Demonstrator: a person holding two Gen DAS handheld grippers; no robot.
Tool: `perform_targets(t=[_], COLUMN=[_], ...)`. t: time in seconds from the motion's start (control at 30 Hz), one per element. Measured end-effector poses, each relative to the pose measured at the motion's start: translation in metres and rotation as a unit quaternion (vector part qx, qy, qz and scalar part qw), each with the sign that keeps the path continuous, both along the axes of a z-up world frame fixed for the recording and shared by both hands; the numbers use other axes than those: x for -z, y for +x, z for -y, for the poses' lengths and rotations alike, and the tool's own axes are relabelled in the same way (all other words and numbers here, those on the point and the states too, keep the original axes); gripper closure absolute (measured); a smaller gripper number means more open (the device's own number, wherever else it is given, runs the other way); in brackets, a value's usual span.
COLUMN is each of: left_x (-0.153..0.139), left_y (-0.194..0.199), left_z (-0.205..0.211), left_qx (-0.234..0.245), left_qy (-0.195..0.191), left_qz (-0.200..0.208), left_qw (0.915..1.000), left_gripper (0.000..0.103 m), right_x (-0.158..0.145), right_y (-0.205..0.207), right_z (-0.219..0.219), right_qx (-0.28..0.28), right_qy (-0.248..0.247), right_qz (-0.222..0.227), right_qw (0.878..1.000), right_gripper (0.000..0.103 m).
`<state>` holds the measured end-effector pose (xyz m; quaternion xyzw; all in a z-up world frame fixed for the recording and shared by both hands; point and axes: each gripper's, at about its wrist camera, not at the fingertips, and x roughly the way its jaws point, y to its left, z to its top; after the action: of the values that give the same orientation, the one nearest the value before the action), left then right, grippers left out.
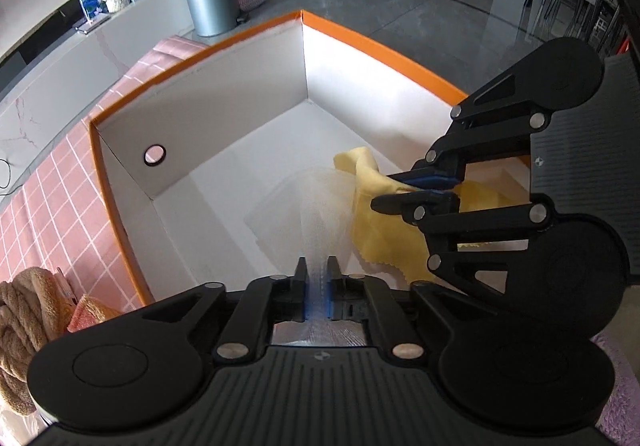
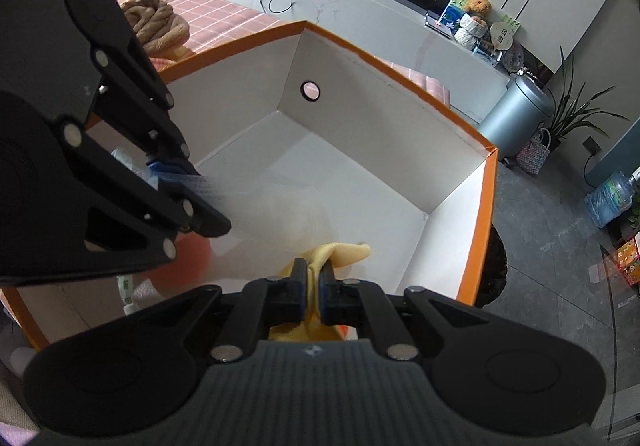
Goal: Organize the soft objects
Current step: 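Carry the cloth and plastic sheet into the orange box and open both tools, then withdraw both tools from the box toward the table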
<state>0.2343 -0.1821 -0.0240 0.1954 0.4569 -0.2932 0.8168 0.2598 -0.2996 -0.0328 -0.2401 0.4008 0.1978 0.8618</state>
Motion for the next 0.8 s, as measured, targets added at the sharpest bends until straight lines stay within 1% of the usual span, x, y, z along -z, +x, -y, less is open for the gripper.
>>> perform_targets(t=[0.07,0.1,0.13,0.17,0.2,0.23,0.27,0.3,0.33,0.43,0.6,0.67,0.73,0.8], left_x=[0.001,0.001,0.002,0.001,0.001,0.000,-0.002,-0.003,-0.006,-0.011,-0.025,-0.033,-0.040,-0.046], left_y=[0.001,0.001,0.001,0.001,0.001,0.000,-0.001,-0.002,-0.002,-0.005,-0.014,-0.019,-0.027,-0.034], left_z=[0.001,0.001,0.001,0.000,0.000,-0.001,-0.003,-0.004,-0.005,-0.007,-0.013,-0.019,-0.028,-0.039], left_qx=[-0.003,-0.005,-0.007,-0.010,-0.015,-0.019,-0.022,-0.022,-0.022,-0.027,-0.024,-0.027,-0.041,-0.056], left_qy=[0.002,0.004,0.005,0.004,0.003,0.002,0.001,-0.002,-0.006,-0.012,-0.031,-0.042,-0.062,-0.089], left_qz=[0.001,0.001,0.000,0.000,0.003,0.006,0.010,0.012,0.012,0.019,0.033,0.048,0.069,0.078], left_qw=[1.0000,1.0000,1.0000,0.9999,0.9999,0.9998,0.9997,0.9997,0.9997,0.9994,0.9987,0.9976,0.9949,0.9914], left_gripper=[0.089,0.086,0.078,0.068,0.064,0.060,0.056,0.055,0.053,0.042,0.042,0.042,0.041,0.040], right_x=[-0.001,-0.002,-0.003,-0.004,-0.005,-0.007,-0.008,-0.010,-0.013,-0.020,-0.035,-0.042,-0.049,-0.056], right_y=[-0.001,-0.001,-0.001,-0.001,-0.002,-0.002,-0.003,-0.004,-0.005,-0.010,-0.019,-0.024,-0.031,-0.038], right_z=[0.001,0.001,0.000,0.000,0.000,-0.001,-0.001,0.000,0.000,0.001,0.005,0.007,0.008,0.010], right_qx=[-0.003,-0.005,-0.007,-0.009,-0.011,-0.012,-0.013,-0.016,-0.018,-0.024,-0.024,-0.023,-0.016,-0.010], right_qy=[-0.004,-0.005,-0.008,-0.012,-0.015,-0.019,-0.024,-0.028,-0.030,-0.040,-0.042,-0.038,-0.035,-0.027], right_qz=[0.000,-0.001,-0.001,0.000,0.002,0.004,0.007,0.010,0.010,0.019,0.038,0.049,0.064,0.077], right_qw=[1.000,1.000,1.000,1.000,1.000,1.000,1.000,0.999,0.999,0.999,0.998,0.998,0.997,0.997], right_gripper=[0.100,0.095,0.090,0.087,0.076,0.071,0.070,0.067,0.063,0.056,0.049,0.045,0.034,0.033])
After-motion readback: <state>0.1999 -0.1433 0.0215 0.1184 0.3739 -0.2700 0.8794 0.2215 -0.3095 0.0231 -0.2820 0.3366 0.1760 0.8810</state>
